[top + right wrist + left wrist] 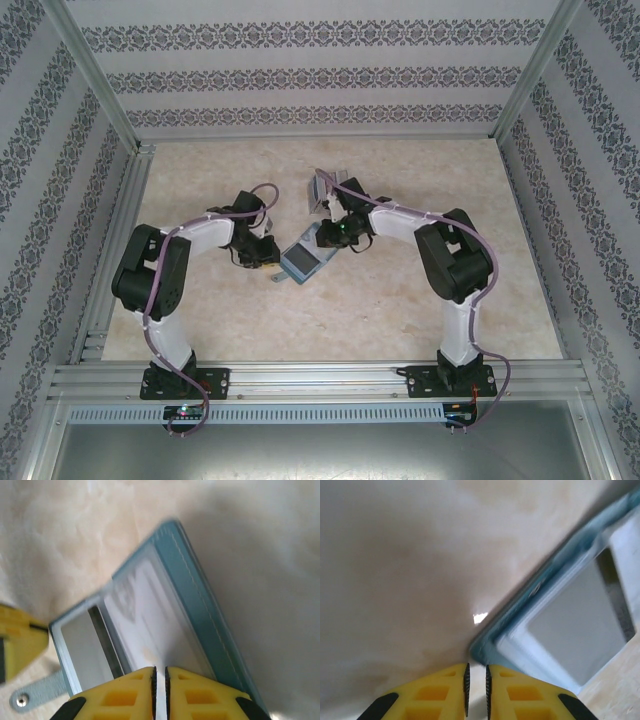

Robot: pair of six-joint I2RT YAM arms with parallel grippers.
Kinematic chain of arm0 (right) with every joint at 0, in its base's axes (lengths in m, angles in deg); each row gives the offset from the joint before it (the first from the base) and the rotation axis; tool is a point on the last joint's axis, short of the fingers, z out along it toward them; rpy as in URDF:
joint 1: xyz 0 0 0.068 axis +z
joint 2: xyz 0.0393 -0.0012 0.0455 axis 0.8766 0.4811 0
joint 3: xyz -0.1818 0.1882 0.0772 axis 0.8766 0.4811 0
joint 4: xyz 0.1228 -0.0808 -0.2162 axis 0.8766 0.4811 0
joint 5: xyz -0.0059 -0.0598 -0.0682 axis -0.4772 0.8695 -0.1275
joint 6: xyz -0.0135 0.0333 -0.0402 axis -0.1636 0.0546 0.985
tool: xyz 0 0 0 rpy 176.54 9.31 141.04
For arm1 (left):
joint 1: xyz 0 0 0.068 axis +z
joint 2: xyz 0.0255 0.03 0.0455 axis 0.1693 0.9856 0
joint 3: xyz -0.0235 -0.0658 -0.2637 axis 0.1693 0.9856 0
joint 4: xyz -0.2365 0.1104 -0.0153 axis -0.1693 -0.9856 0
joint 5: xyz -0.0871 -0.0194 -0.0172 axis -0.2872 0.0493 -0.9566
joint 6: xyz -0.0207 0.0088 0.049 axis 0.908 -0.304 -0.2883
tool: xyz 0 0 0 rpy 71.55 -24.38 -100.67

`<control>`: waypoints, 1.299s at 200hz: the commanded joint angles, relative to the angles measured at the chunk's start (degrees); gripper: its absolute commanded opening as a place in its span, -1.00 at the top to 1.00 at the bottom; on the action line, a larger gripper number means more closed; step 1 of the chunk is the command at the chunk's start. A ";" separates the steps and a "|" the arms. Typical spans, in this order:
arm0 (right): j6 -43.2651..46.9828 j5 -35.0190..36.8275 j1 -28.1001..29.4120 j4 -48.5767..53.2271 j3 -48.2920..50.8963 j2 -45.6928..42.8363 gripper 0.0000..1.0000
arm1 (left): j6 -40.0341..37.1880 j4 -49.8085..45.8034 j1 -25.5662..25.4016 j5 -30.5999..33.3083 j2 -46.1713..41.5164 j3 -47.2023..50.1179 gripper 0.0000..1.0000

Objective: Put the credit cards into the card holder
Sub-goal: Rotate the card holder at the center of the table.

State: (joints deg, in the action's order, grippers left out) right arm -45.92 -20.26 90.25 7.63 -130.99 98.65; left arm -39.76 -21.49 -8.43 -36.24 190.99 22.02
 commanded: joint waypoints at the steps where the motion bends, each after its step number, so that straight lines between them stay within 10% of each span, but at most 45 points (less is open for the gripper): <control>1: 0.83 -0.03 0.54 1.42 -4.19 3.45 0.68 | 2.67 3.27 -2.51 -1.83 -2.14 2.48 0.63; 132: 5.66 -5.77 8.00 7.29 -16.87 13.23 0.67 | 8.72 3.21 -5.44 2.81 -16.75 4.23 0.61; 260: 6.79 -2.50 0.69 5.08 -5.47 -11.65 0.34 | 10.19 10.08 4.02 1.33 -17.71 4.26 0.44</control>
State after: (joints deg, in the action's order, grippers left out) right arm -39.69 -25.22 93.77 13.77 -139.98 91.48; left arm -30.65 -15.41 -5.72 -32.40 170.40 27.24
